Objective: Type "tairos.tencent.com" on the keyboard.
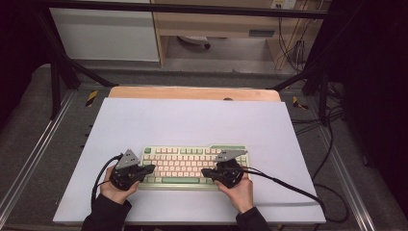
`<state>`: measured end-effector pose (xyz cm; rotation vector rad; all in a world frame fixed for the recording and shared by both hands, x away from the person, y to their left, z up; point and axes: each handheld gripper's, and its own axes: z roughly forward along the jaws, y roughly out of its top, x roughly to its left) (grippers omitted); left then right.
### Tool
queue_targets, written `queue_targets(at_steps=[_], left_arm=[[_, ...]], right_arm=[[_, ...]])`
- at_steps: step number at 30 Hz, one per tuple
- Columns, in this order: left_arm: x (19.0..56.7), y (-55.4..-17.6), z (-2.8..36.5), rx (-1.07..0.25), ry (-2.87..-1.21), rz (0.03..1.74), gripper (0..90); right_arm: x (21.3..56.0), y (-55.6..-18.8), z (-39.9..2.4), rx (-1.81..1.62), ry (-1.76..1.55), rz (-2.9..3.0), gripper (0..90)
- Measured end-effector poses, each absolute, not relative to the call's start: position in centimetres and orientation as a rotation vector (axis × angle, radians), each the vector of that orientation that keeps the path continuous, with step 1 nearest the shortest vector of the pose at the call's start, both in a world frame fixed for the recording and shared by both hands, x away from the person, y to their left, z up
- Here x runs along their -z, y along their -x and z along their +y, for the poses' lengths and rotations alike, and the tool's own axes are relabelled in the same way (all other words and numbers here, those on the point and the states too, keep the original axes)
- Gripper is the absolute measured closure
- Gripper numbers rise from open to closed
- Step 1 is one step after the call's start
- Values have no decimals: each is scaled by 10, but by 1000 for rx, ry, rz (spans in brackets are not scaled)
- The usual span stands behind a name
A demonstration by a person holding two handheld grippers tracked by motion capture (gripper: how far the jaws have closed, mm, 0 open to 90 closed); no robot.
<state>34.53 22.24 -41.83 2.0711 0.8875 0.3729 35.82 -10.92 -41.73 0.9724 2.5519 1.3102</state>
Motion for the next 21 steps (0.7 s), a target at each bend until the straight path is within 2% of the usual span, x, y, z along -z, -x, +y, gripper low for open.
queue_targets(at_steps=[21], left_arm=[[422, -346, 221, -364, -2075, 881, 900]], right_arm=[[431, -362, -103, -1215, -977, 2568, 900]])
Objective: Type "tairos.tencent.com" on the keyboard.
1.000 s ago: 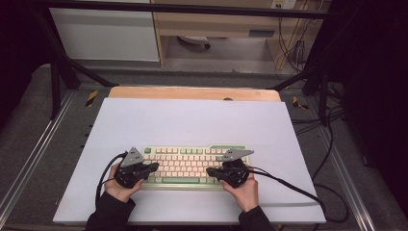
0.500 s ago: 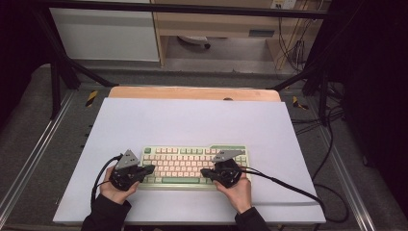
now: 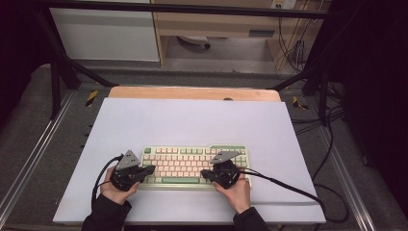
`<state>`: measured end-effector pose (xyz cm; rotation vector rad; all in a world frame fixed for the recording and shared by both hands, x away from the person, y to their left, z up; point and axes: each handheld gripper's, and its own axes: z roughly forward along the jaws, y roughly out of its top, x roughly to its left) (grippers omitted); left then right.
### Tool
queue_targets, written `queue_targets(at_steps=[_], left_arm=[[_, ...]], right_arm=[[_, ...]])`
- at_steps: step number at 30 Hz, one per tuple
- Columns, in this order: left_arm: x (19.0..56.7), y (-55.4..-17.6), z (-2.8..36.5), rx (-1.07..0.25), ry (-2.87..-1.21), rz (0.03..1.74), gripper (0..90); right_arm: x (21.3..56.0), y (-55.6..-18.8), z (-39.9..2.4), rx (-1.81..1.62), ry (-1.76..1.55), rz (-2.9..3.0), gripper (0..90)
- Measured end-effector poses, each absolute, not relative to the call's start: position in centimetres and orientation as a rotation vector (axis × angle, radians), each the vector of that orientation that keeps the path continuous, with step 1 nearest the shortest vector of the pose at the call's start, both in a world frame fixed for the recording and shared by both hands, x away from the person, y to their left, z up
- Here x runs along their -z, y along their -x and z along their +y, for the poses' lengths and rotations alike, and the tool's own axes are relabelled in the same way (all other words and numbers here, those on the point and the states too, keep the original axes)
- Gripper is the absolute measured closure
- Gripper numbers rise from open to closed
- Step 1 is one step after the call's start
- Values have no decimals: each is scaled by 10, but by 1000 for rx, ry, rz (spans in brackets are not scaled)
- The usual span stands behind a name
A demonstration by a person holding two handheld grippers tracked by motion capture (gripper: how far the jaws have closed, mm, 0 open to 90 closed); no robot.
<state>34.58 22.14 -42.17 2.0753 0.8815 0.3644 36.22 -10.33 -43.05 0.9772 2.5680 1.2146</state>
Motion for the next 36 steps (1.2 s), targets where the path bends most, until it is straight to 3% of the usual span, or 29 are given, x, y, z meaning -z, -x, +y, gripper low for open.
queue_targets(at_steps=[17, 36], left_arm=[[419, -346, 218, -368, -2068, 873, 899], [423, -350, 185, -355, -2123, 824, 900]], right_arm=[[422, -359, -117, -1242, -985, 2544, 900], [416, -360, -125, -1270, -992, 2519, 900]])
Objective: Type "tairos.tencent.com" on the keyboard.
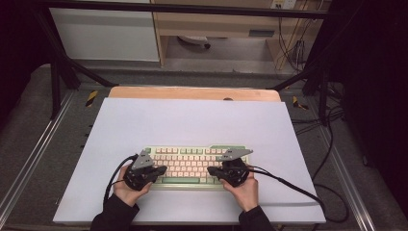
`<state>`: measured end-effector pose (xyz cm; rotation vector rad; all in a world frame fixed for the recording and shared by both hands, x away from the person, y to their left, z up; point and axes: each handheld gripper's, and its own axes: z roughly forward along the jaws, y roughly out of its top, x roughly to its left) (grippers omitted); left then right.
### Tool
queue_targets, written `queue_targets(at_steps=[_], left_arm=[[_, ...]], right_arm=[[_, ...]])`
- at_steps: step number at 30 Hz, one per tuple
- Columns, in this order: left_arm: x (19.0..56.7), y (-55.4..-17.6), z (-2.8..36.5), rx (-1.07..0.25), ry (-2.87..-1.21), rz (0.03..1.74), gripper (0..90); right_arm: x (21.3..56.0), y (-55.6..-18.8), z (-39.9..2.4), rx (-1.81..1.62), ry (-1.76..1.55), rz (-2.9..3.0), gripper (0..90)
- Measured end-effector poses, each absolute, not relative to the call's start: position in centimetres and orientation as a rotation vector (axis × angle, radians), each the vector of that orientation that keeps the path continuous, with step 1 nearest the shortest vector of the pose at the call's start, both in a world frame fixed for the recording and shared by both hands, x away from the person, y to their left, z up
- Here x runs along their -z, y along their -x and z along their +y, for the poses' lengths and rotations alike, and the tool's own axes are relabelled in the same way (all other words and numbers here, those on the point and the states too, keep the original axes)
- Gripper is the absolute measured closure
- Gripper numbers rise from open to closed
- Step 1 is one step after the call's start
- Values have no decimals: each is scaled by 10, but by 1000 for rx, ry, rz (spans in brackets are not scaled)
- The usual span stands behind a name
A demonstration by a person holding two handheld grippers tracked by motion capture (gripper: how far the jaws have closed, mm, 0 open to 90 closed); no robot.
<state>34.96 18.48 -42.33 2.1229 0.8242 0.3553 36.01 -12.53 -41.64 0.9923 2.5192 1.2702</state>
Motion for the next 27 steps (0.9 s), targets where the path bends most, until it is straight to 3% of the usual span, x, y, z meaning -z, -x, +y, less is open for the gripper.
queue_targets(at_steps=[27], left_arm=[[428, -347, 178, -350, -2139, 797, 900]], right_arm=[[418, -360, -124, -1267, -992, 2529, 900]])
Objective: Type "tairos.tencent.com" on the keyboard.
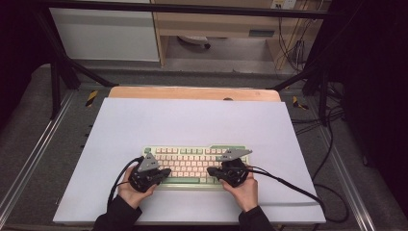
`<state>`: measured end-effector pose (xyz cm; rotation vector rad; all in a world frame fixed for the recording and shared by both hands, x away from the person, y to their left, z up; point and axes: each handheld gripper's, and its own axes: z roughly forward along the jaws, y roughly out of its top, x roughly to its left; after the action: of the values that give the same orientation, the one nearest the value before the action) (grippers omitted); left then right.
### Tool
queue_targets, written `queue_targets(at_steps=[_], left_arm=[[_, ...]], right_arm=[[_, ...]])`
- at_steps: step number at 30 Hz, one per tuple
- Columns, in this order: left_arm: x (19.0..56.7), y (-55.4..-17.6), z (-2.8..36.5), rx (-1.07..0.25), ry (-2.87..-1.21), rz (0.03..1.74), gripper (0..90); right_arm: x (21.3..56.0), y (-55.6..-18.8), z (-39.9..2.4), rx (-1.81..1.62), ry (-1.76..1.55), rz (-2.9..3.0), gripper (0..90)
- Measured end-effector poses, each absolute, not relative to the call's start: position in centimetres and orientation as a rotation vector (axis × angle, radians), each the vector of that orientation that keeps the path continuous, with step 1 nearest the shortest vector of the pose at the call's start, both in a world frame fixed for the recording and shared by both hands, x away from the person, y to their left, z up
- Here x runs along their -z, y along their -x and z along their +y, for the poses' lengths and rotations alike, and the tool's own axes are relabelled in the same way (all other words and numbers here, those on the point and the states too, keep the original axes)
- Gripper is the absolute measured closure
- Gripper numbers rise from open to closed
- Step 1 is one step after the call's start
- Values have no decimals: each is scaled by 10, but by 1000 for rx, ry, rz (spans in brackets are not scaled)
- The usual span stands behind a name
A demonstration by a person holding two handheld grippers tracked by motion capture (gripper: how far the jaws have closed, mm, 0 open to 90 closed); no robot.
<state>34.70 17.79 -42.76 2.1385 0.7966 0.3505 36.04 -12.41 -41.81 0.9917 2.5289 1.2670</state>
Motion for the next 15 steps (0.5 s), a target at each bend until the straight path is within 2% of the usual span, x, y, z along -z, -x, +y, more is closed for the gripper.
queue_targets(at_steps=[15], left_arm=[[420, -339, 212, -367, -2071, 849, 900]], right_arm=[[415, -362, -122, -1294, -1009, 2517, 900]])
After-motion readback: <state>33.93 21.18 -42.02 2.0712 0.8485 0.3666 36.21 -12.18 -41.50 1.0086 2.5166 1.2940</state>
